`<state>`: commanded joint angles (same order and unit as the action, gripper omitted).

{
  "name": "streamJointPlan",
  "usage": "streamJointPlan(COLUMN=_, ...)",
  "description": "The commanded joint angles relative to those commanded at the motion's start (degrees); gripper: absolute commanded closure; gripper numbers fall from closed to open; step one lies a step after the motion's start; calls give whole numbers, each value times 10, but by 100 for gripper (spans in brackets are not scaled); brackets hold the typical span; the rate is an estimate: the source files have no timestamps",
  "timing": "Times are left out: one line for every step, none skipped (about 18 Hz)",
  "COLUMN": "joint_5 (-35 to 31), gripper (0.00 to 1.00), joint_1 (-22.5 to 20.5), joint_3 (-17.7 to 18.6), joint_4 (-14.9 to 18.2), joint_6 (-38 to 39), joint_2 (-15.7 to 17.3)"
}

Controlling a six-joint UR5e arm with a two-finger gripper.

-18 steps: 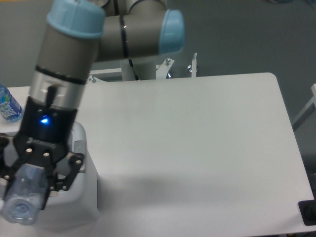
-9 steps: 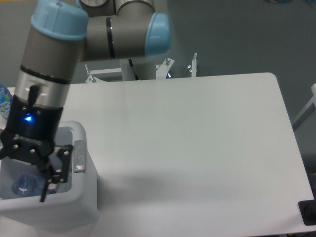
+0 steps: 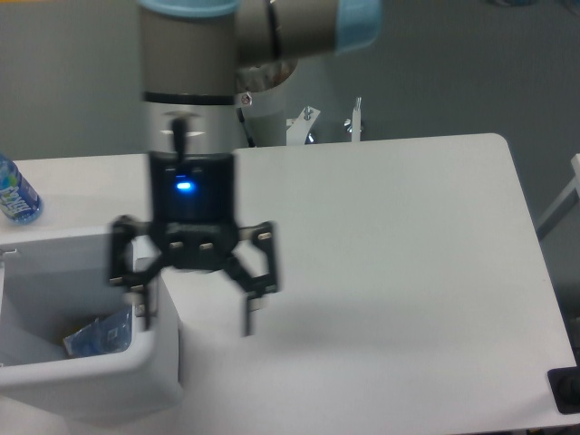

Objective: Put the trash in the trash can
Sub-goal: 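Open the gripper to release the bottle and raise it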

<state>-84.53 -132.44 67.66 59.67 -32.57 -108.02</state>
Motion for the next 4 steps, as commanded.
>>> streamJointPlan(joint_5=-19, gripper=0, joint_1=-5, joint_3=17, joint_4=4, joint_6=-36, joint_2=7)
streamJointPlan(joint_5=-34, gripper=0, joint_1=-8, joint_3=32, joint_4=3, joint_6=-69, joint_2=14)
streamJointPlan(joint_5=-42, gripper=0, joint_1=-17, joint_3=42, joint_4=5, joint_6=-99, joint_2=18)
streamJointPlan(joint_5=-44, gripper=0, joint_1=-26, joint_3=47, joint_4=8, joint_6=-121, joint_2=19)
